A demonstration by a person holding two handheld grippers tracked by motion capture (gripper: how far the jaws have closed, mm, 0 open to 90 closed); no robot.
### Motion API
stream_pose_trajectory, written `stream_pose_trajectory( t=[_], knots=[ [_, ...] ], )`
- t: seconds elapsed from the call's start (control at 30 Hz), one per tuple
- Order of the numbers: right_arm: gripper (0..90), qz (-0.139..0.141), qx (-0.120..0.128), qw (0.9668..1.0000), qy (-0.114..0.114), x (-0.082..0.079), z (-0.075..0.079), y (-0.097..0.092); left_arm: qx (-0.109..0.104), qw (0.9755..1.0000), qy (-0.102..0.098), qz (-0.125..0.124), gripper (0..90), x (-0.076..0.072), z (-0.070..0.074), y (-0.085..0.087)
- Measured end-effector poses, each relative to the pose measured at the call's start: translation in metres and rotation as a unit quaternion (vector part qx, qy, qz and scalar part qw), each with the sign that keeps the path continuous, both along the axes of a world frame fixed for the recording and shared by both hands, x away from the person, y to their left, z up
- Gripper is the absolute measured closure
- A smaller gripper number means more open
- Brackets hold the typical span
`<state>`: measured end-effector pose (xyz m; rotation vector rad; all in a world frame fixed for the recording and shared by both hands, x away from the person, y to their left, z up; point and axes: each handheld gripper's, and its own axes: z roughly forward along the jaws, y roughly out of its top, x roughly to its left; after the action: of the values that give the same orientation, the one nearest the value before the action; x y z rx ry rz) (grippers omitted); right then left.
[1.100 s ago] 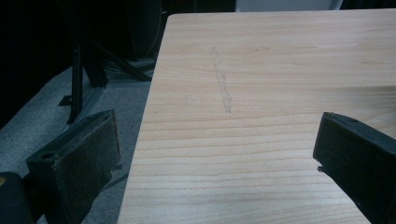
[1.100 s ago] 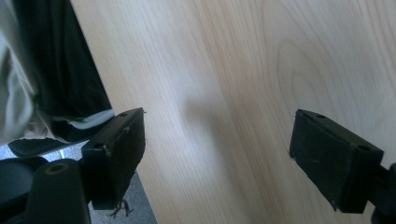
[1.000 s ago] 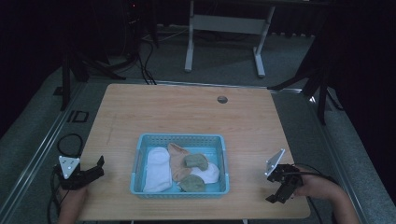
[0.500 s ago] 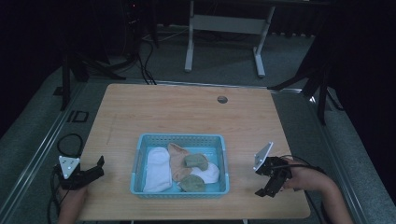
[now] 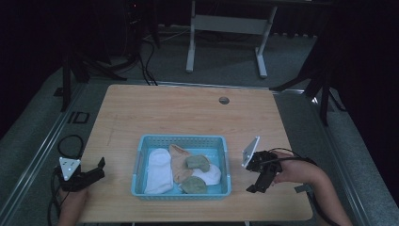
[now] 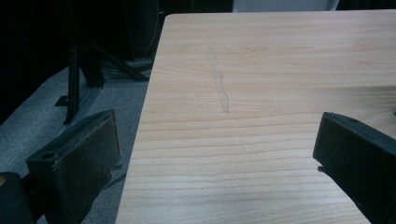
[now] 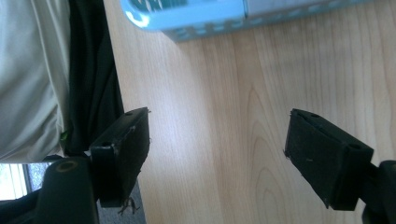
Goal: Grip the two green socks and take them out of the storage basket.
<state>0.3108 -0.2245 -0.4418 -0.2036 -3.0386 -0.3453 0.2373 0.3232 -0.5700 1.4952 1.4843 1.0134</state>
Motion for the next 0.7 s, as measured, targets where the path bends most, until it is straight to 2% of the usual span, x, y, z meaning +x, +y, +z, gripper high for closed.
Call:
stream_pose_trajectory(
  t=[0.3, 0.7],
  knots=[
    [22.5, 0.024, 0.007, 0.9997, -0.008, -0.001, 0.016, 0.021, 0.000, 1.0000, -0.001, 0.000, 0.3, 0.000, 0.000, 0.000],
    [23.2, 0.051, 0.009, 0.9986, -0.012, 0.000, 0.023, 0.049, 0.001, 1.0000, -0.001, -0.001, 0.3, 0.000, 0.000, 0.000]
  ],
)
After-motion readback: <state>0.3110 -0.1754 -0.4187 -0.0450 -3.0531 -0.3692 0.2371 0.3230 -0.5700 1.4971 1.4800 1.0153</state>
